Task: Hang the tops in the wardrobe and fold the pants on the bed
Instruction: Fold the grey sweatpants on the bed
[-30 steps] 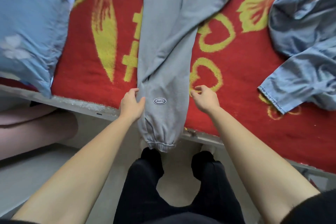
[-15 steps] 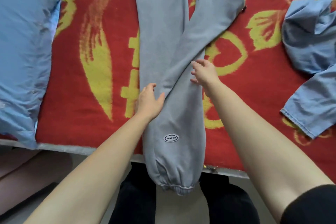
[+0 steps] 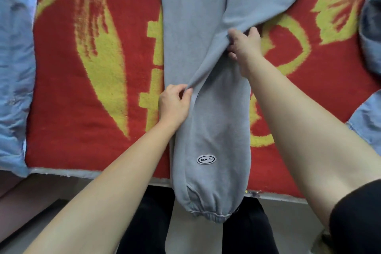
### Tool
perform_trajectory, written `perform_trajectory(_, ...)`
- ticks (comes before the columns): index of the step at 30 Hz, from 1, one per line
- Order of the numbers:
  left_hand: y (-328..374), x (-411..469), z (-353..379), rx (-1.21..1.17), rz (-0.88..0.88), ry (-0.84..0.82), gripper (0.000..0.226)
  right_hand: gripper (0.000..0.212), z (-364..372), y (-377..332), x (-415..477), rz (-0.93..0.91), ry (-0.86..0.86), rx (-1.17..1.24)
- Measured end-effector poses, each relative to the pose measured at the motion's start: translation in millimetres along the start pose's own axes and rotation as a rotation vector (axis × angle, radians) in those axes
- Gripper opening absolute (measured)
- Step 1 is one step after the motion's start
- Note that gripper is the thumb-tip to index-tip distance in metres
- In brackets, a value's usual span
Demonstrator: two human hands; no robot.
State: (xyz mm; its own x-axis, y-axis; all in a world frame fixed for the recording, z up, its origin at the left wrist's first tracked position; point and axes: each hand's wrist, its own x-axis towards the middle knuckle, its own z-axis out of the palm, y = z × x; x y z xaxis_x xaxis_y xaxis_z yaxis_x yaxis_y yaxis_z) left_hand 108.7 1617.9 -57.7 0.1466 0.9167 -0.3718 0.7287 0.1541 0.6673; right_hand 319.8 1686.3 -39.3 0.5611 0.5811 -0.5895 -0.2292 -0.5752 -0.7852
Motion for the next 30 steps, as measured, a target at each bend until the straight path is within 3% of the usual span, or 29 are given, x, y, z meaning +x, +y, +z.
perform_trajectory(2,4.7,4.6,-12.7,-0.019,-0.025,0.059,0.019,0.025,10.8,-18.0,-2.0,-0.129,0.010,-0.070)
perform_trajectory(5,4.0,9.9,-25.8,-0.058,-0.081,0.046,0.018,0.056,45.1,-41.0,-3.4,-0.322,-0.095,-0.177)
perform_trajectory(7,-8.3,14.1,-32.5,-0.113,-0.177,0.060,0.016,0.066,75.3,-40.2,7.9,-0.398,-0.217,-0.373)
perform_trajectory(10,-40.3,23.6,-37.2,-0.184,-0.358,0.058,0.011,0.057,110.5,-19.8,17.7,-0.382,-0.474,-0.712)
perform_trajectory(12,-54.6,27.4,-37.2,-0.201,-0.425,0.018,0.009,0.051,119.3,-2.1,22.5,-0.380,-0.539,-0.868)
perform_trajectory(14,-56.3,30.9,-35.0,-0.214,-0.402,0.020,0.010,0.050,119.6,6.8,26.4,-0.369,-0.493,-0.860)
perform_trajectory(16,-48.9,33.8,-31.7,-0.211,-0.355,0.023,0.028,0.050,115.4,7.8,29.2,-0.354,-0.452,-0.777)
perform_trajectory(19,-35.0,44.9,-28.3,-0.070,-0.289,0.001,0.046,0.043,103.3,-0.1,27.4,-0.380,-0.259,-0.742)
perform_trajectory(22,-22.6,69.4,-28.3,0.064,-0.254,-0.064,0.034,0.047,90.8,-8.1,33.0,-0.310,-0.076,-0.817)
perform_trajectory(23,-17.6,79.1,-28.4,0.106,-0.244,-0.079,0.030,0.052,88.4,-9.5,39.8,-0.230,-0.052,-0.729)
perform_trajectory(27,5.6,117.9,-31.7,0.157,-0.144,0.029,0.045,0.053,85.5,-28.2,59.6,0.187,-0.014,0.293)
perform_trajectory(30,21.2,148.7,-33.1,0.299,0.004,0.082,0.078,0.040,90.9,-34.9,76.7,0.062,0.034,0.376)
